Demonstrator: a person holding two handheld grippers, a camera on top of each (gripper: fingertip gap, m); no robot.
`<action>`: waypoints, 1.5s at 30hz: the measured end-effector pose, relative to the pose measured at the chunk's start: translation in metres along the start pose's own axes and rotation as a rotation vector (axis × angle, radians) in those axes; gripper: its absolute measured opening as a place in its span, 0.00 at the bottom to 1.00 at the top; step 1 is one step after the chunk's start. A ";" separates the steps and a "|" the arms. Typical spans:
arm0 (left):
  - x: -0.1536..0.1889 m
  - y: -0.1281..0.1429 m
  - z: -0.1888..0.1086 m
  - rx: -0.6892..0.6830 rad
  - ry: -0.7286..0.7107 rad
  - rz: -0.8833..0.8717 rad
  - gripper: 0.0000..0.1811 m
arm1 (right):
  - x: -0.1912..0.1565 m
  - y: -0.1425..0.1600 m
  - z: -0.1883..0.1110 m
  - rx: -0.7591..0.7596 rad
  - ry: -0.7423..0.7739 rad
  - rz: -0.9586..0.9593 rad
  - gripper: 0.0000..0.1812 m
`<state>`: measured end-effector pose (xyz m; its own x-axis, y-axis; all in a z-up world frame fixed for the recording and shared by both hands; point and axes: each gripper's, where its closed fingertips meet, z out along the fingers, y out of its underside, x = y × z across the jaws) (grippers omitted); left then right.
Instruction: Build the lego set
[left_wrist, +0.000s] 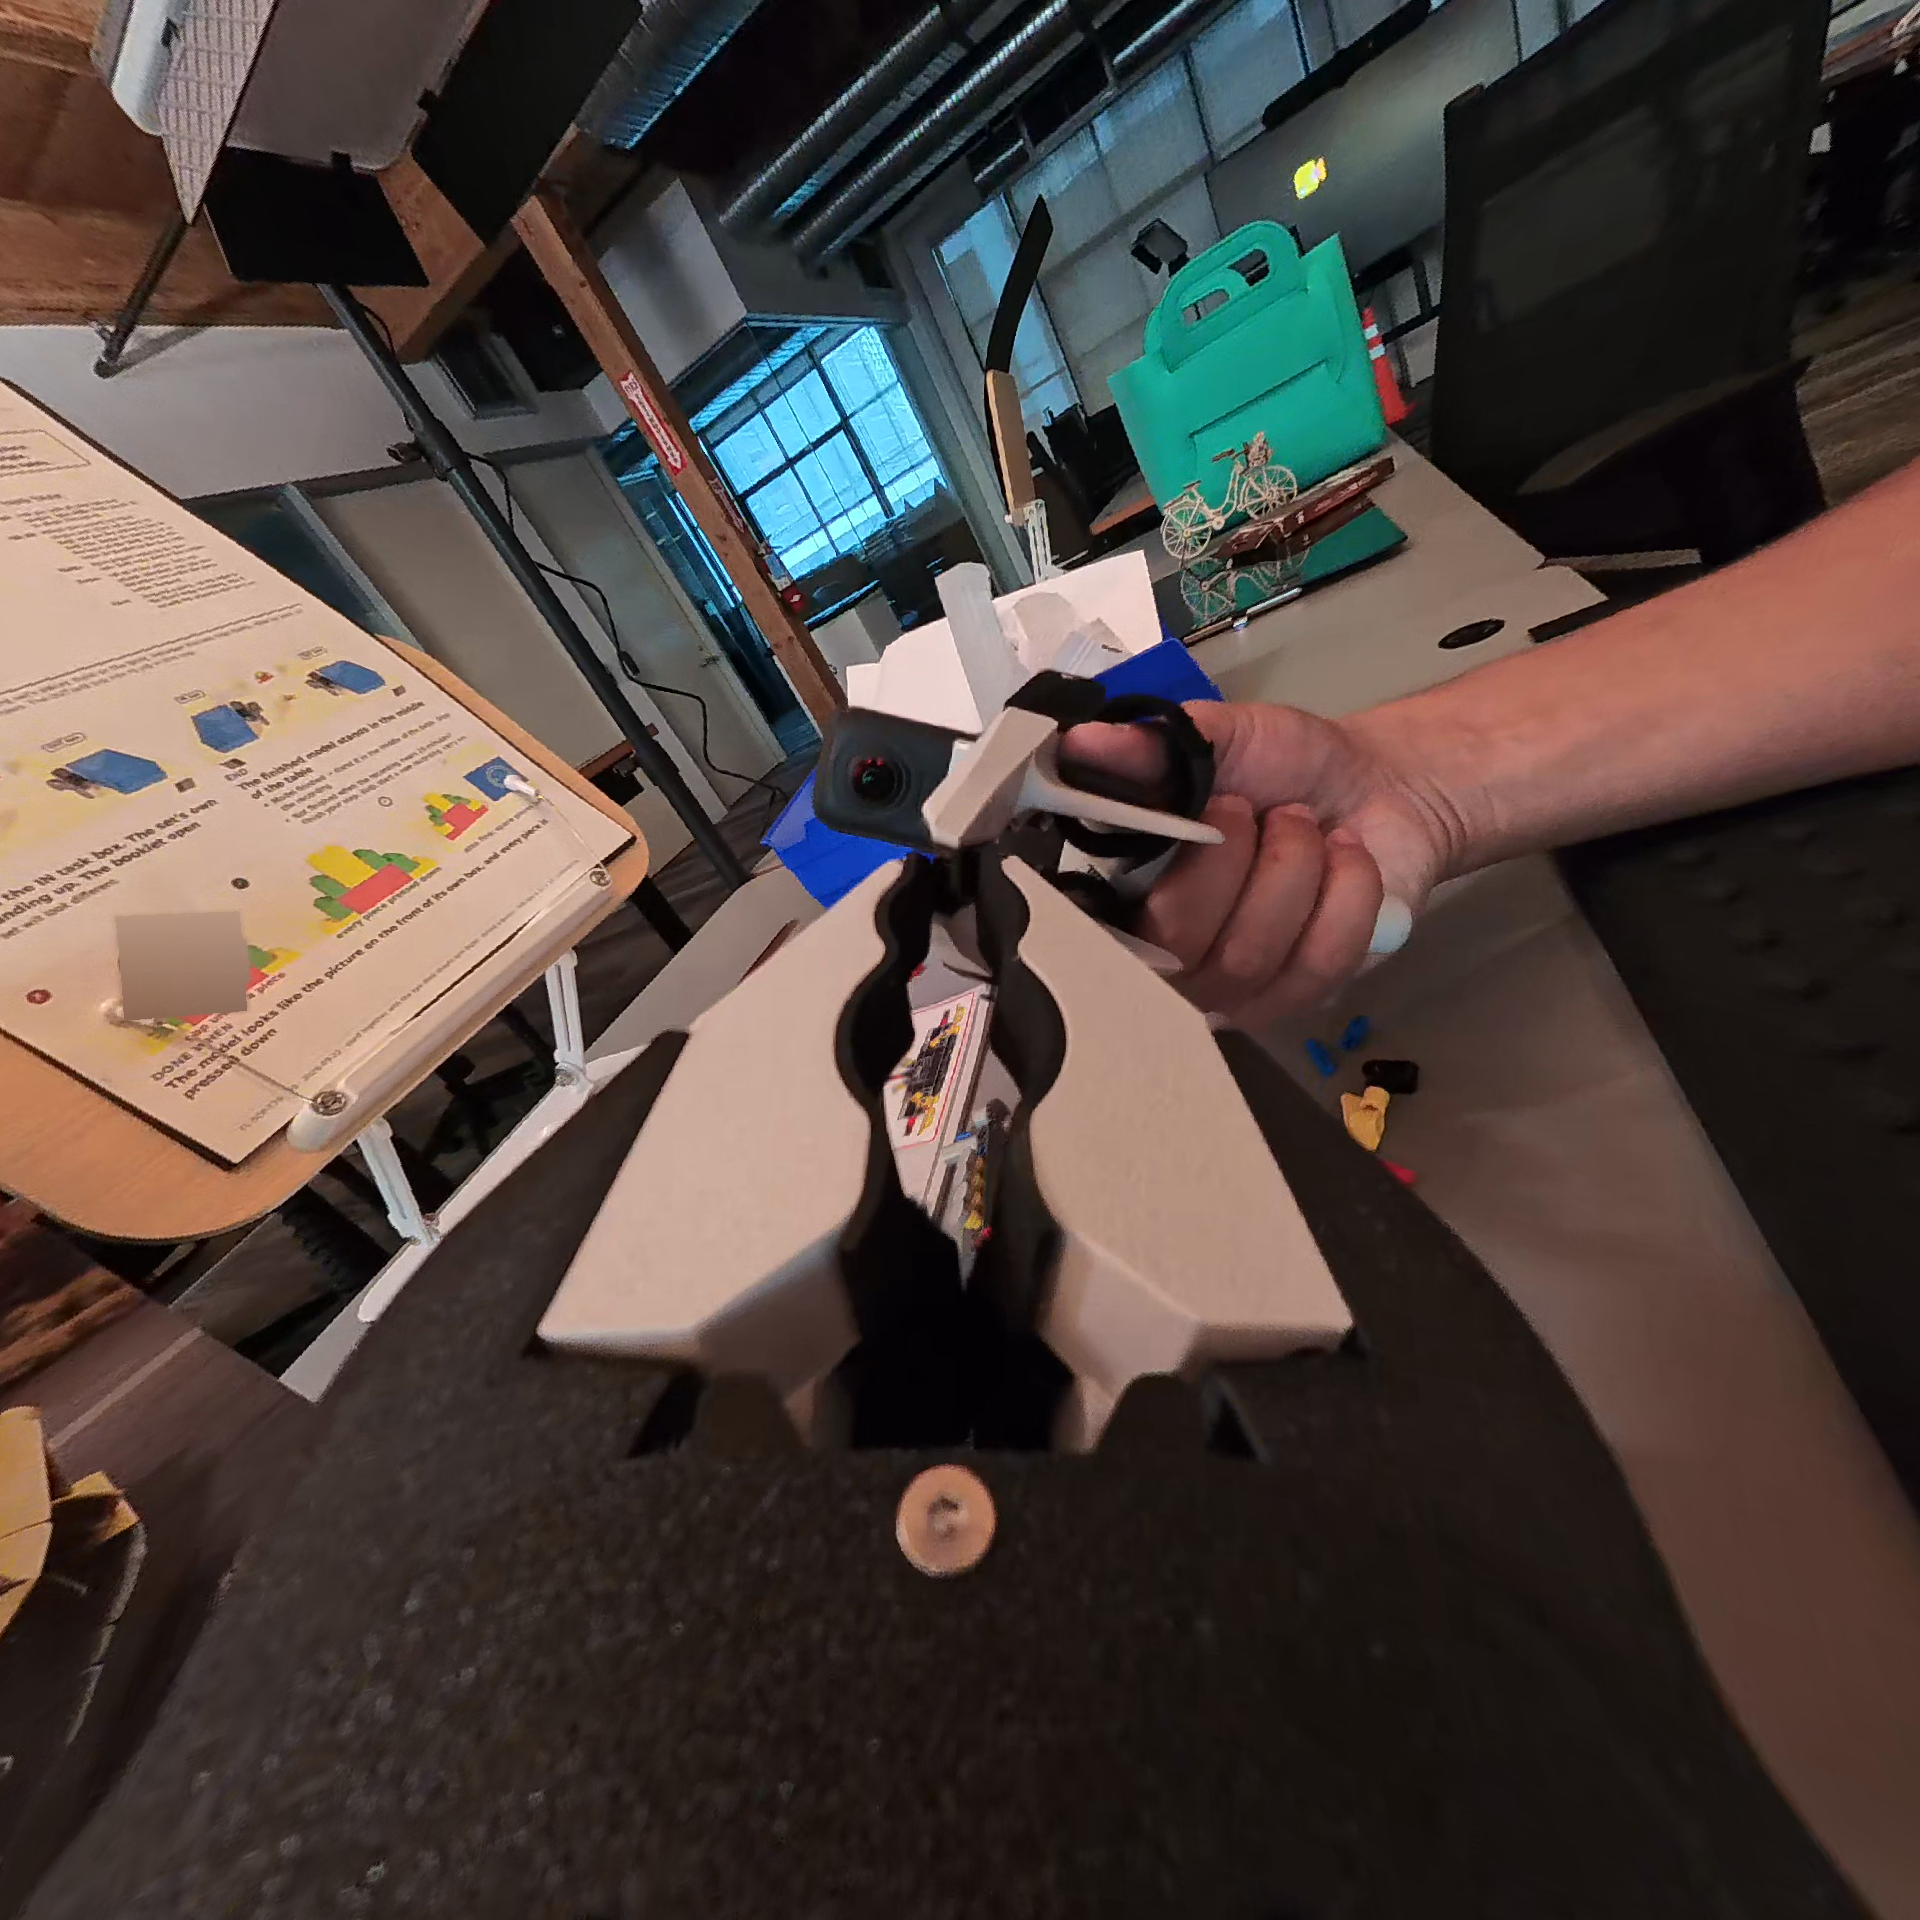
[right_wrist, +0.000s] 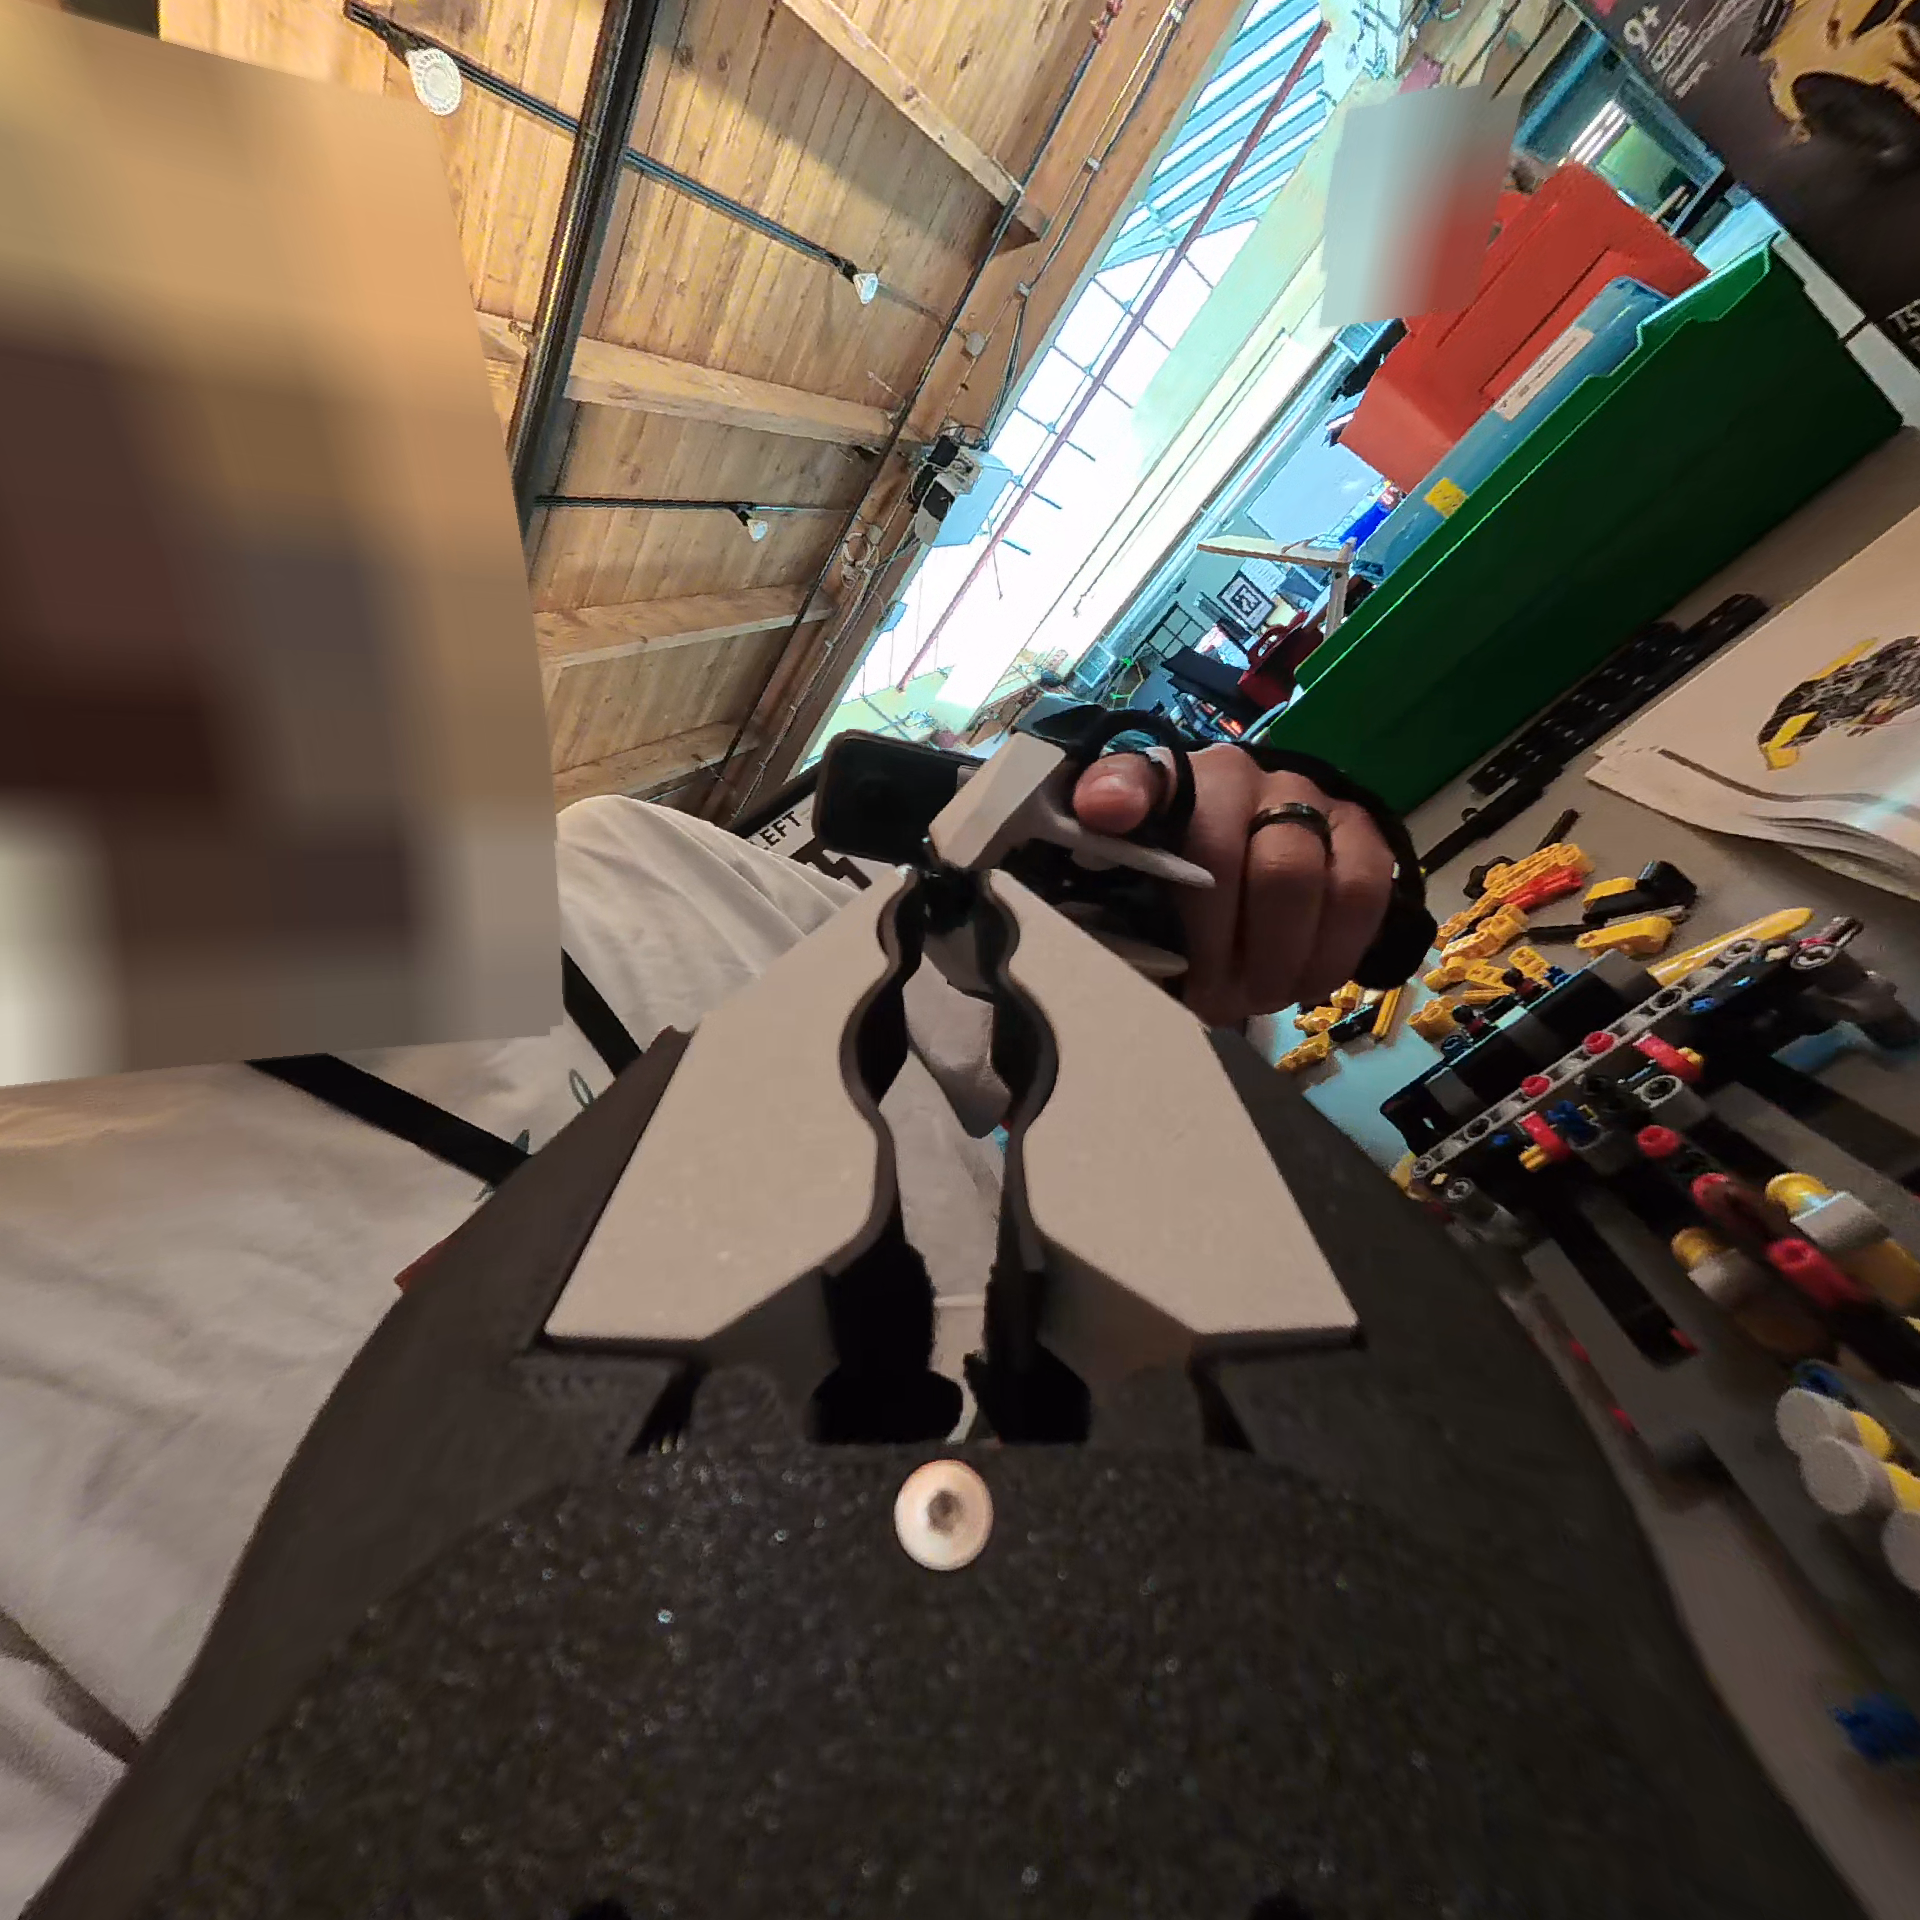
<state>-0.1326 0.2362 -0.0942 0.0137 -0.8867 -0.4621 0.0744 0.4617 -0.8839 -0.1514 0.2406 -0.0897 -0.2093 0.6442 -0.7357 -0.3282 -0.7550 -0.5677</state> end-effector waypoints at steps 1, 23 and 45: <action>0.000 0.001 0.000 -0.006 -0.002 0.007 0.04 | 0.001 0.001 0.000 -0.005 0.000 0.005 0.04; 0.002 0.016 0.002 -0.136 -0.012 0.121 0.04 | 0.017 -0.004 -0.018 -0.037 0.194 -0.085 0.09; -0.009 0.035 0.002 -0.247 -0.088 0.222 0.03 | 0.027 0.004 -0.018 -0.131 0.732 -0.460 0.18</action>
<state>-0.1282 0.2601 -0.1204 0.0895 -0.7576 -0.6466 -0.1836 0.6255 -0.7583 -0.1420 0.2531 -0.1181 0.5769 0.6816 -0.4500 -0.1165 -0.4767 -0.8713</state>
